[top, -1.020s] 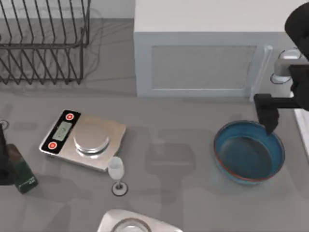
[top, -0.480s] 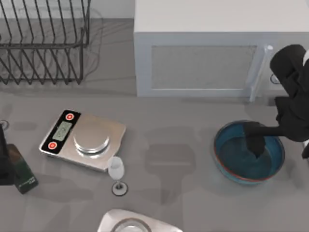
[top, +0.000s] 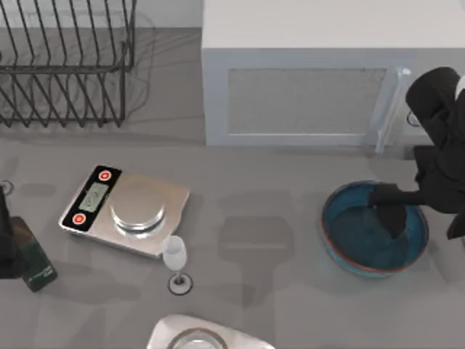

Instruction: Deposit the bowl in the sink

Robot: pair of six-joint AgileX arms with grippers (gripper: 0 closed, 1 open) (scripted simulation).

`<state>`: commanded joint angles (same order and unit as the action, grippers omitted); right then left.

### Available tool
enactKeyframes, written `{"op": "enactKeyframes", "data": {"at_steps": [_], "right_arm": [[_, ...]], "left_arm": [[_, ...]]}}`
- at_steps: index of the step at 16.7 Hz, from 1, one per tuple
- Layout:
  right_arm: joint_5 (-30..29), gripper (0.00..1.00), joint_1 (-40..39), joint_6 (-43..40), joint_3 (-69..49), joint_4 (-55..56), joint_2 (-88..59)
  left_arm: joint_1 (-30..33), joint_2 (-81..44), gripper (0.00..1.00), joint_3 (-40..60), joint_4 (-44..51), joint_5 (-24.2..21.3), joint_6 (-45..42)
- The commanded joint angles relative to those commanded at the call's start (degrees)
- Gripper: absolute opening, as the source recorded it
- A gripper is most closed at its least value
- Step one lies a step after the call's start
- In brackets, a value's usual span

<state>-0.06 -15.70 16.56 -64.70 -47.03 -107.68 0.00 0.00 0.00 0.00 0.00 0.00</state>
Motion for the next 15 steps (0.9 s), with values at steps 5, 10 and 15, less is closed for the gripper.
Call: {"op": "enactKeyframes", "data": {"at_steps": [5,10,15], "right_arm": [[0.0,0.25,0.0,0.0,0.0,0.0,0.0],[0.0,0.0,0.0,0.0,0.0,0.0,0.0],[0.0,0.0,0.0,0.0,0.0,0.0,0.0]], "left_arm": [[0.0,0.0,1.0,0.0,0.0,0.0,0.0],[0.0,0.0,1.0,0.0,0.0,0.0,0.0],[0.0,0.0,1.0,0.0,0.0,0.0,0.0]]}}
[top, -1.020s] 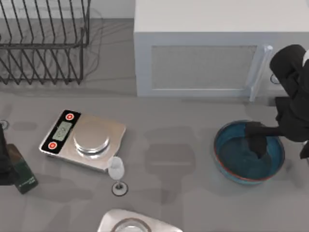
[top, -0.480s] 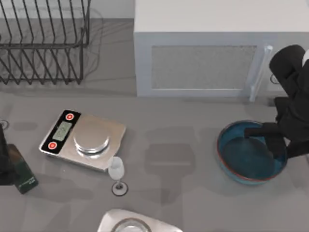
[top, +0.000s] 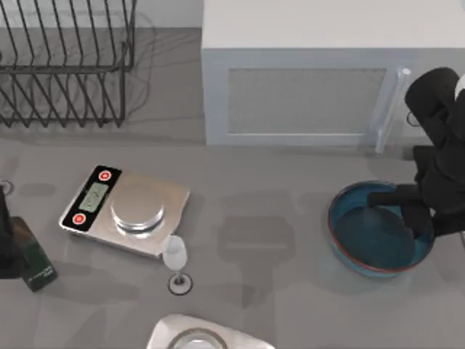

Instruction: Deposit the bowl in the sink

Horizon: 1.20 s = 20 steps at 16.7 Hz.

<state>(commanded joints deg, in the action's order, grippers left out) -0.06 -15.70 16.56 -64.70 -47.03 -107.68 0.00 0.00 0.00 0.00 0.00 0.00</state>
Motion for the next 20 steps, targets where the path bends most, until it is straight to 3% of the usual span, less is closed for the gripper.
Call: {"op": "enactKeyframes", "data": {"at_steps": [5,14,20], "right_arm": [[0.4,0.0,0.5,-1.4,-1.8,-1.9,1.1],[0.7,0.0,2.1,-3.1,-20.1,-29.3,5.7],[0.0,0.0,0.3,-0.4,-26.5,-33.5,7.1]], "left_arm": [[0.0,0.0,1.0,0.0,0.0,0.0,0.0],[0.0,0.0,1.0,0.0,0.0,0.0,0.0],[0.0,0.0,1.0,0.0,0.0,0.0,0.0]]}}
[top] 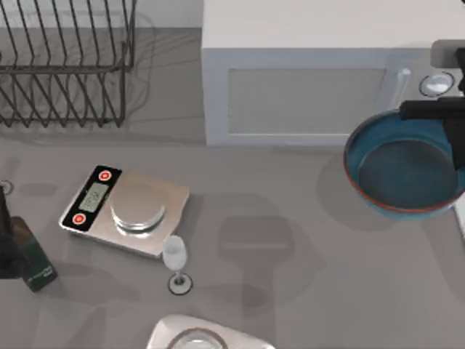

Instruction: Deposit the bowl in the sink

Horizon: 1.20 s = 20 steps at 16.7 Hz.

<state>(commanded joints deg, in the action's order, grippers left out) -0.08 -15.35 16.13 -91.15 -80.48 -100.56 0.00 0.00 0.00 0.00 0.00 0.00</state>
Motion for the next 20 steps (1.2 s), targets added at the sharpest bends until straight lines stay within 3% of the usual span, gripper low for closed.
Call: {"op": "enactKeyframes", "data": {"at_steps": [5,10,14,20], "right_arm": [[1.0,0.0,1.5,-0.8,1.7,1.8,0.1],[6.5,0.0,11.7,-5.5,13.5,15.7,2.2],[11.9,0.0,23.7,-9.7,27.6,37.2,3.9],[19.7,0.0,37.0,-13.5,44.4,80.6,5.6]], "left_arm": [[0.0,0.0,1.0,0.0,0.0,0.0,0.0],[0.0,0.0,1.0,0.0,0.0,0.0,0.0],[0.0,0.0,1.0,0.0,0.0,0.0,0.0],[0.0,0.0,1.0,0.0,0.0,0.0,0.0]]}}
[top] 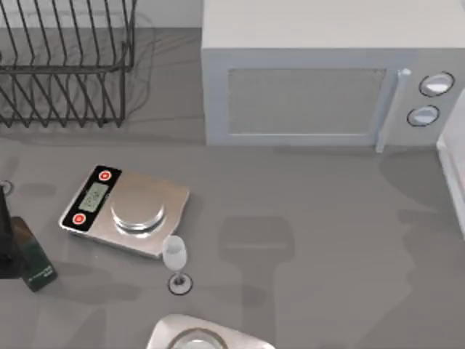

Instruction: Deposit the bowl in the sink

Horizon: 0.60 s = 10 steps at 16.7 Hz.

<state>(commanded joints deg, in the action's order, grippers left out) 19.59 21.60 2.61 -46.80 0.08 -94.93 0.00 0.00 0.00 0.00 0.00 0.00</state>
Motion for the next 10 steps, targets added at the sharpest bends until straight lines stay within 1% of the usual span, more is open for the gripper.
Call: {"op": "enactKeyframes", "data": {"at_steps": [3,5,8,10], "right_arm": [[3.3,0.0,4.0,-1.1,5.8,20.2,1.6],[5.2,0.0,5.9,-1.6,8.7,31.3,3.2],[7.4,0.0,7.6,-1.8,11.5,43.5,6.1],[8.5,0.0,8.2,-1.7,12.3,48.7,8.0]], "left_arm": [[0.0,0.0,1.0,0.0,0.0,0.0,0.0],[0.0,0.0,1.0,0.0,0.0,0.0,0.0],[0.0,0.0,1.0,0.0,0.0,0.0,0.0],[0.0,0.0,1.0,0.0,0.0,0.0,0.0]]}}
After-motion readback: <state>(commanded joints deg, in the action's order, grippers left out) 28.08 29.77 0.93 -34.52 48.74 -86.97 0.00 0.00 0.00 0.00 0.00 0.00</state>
